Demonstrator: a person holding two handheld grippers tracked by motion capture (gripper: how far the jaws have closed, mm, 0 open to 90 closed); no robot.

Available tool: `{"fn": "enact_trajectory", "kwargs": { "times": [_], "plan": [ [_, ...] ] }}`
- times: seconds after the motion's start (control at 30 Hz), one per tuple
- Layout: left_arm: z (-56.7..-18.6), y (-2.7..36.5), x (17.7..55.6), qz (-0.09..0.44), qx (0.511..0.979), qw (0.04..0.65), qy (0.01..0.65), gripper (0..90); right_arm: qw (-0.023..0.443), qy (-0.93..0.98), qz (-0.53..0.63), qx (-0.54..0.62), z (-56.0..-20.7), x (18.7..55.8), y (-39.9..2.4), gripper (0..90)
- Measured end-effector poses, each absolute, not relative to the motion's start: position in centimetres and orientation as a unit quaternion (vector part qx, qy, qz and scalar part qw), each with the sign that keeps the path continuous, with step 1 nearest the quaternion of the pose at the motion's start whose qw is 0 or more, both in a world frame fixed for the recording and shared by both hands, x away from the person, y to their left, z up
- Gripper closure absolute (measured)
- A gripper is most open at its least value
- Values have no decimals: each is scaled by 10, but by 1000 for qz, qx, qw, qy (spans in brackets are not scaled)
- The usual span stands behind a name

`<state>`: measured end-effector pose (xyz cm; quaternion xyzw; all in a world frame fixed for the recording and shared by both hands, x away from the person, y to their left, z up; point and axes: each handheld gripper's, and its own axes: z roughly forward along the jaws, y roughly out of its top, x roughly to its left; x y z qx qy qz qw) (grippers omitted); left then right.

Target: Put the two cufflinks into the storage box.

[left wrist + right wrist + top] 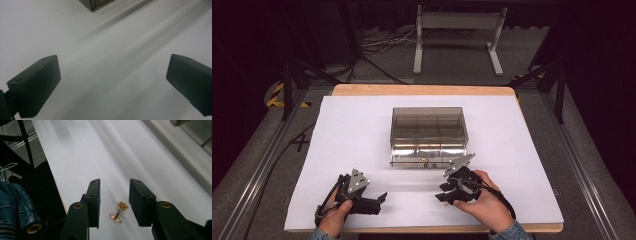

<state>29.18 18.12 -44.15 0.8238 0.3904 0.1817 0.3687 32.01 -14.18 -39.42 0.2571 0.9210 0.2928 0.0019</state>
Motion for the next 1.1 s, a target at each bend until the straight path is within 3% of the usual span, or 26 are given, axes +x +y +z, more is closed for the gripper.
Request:
{"fn": "enact_trajectory", "kwargs": {
  "times": [0.6, 1.1],
  "plan": [
    [-441, 181, 291, 180, 824, 368, 391, 1, -10, 924, 265, 276, -412, 323, -141, 649],
    [-441, 181, 292, 181, 825, 367, 391, 1, 15, 933, 225, 281, -421, 321, -136, 767]
  ]
}}
